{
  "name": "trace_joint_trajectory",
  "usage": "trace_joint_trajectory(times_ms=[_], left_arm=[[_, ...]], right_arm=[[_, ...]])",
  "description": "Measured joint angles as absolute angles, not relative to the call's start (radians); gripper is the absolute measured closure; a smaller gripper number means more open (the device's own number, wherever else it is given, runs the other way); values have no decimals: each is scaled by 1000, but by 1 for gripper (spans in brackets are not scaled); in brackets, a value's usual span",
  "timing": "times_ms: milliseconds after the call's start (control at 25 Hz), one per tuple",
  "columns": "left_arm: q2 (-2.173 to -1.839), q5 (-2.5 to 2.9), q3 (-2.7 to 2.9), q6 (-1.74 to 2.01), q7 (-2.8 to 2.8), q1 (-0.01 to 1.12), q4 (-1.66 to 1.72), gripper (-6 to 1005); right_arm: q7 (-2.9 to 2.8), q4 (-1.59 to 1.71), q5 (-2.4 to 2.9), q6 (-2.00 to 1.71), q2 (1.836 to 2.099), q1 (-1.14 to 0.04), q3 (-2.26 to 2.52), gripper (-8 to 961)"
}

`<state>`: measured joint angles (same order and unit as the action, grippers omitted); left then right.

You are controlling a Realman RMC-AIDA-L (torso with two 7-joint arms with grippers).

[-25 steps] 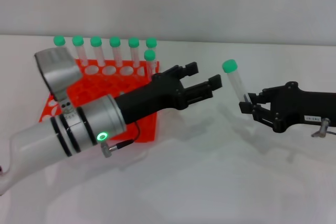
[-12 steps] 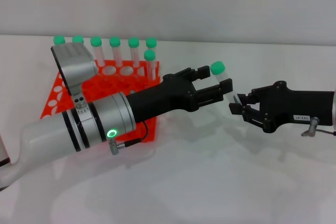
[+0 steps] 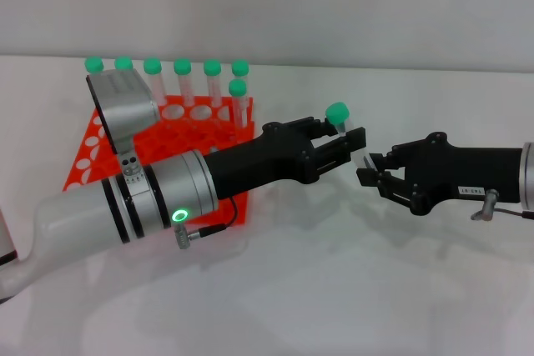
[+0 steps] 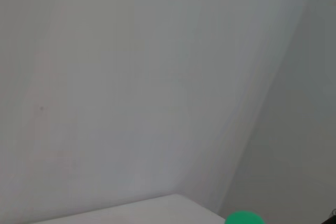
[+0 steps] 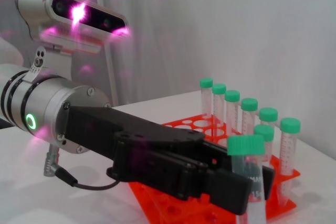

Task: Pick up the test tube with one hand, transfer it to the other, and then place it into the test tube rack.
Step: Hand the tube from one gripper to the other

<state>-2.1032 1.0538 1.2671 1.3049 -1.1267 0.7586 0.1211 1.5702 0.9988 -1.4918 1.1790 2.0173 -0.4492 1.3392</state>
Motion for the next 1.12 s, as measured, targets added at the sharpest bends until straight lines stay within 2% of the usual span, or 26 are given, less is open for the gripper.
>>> trace_joint_trajectory(times_ms=[240, 480, 680, 1120], left_arm=[[-2103, 1054, 1267, 1305, -1129, 759, 121, 567], [-2101, 1052, 1266, 1305, -1141, 759, 122, 611], [-2102, 1040, 1267, 1306, -1136, 757, 122, 728], [-2102, 1031, 1266, 1305, -1141, 760, 124, 780]], right_arm=[[1569, 1003, -1493, 1178, 2019, -452, 1349, 762], [1568, 1007, -1494, 1178, 2020, -454, 1354, 761], [1568, 1006, -1497, 1176, 2020, -455, 1354, 760], [1550, 976, -1481, 1172, 2015, -474, 1365, 757]])
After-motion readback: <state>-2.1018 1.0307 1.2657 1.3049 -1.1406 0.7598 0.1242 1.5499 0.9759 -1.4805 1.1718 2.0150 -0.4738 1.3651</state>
